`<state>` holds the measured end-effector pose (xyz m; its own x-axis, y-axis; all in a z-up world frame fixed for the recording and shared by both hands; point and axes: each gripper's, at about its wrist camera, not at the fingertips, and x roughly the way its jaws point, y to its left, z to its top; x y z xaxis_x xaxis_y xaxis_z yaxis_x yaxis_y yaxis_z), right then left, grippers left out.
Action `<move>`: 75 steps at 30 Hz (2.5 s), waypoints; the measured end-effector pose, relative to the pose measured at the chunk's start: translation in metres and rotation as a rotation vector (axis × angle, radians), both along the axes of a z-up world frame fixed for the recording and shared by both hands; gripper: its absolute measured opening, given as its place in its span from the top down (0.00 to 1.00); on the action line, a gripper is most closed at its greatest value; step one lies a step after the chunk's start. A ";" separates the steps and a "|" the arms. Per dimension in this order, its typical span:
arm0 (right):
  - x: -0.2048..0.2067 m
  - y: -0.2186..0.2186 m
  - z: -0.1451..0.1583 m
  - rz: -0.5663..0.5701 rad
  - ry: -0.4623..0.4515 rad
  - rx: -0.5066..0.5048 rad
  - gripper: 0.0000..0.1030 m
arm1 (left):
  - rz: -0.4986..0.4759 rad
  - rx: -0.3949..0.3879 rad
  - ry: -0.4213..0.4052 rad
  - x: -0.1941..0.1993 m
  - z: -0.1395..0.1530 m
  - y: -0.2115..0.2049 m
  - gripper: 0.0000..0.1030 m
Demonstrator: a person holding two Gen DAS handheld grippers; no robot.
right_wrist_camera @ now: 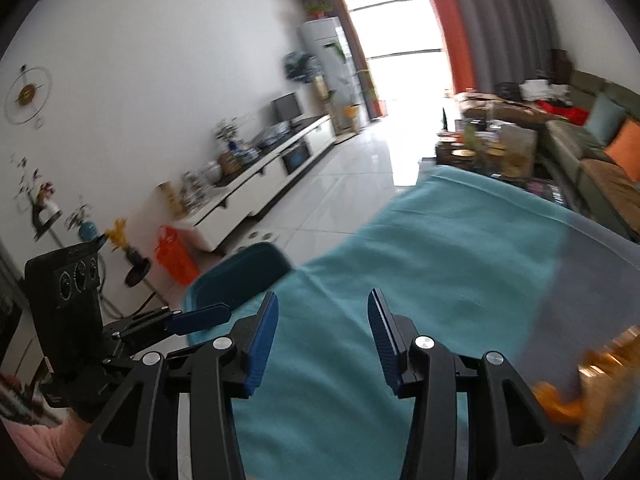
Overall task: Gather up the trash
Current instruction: 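Move both open tools back over the table toward the remaining trash, then close the right tool on a second gold foil bag on the table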
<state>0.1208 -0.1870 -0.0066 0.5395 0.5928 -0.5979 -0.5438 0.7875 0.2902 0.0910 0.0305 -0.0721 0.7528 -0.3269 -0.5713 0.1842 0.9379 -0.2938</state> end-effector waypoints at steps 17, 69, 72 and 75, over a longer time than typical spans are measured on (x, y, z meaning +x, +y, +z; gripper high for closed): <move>0.024 -0.190 -0.024 -0.401 0.059 -0.004 0.54 | -0.298 0.055 0.068 0.037 -0.013 -0.136 0.45; 0.059 -0.214 -0.050 -0.255 0.126 -0.017 0.39 | -0.398 0.149 0.207 0.101 -0.032 -0.205 0.45; 0.071 -0.208 -0.052 -0.203 0.152 -0.017 0.39 | -0.397 0.152 0.205 0.101 -0.033 -0.206 0.45; 0.075 -0.199 -0.057 -0.137 0.167 -0.039 0.44 | -0.396 0.153 0.203 0.100 -0.033 -0.206 0.45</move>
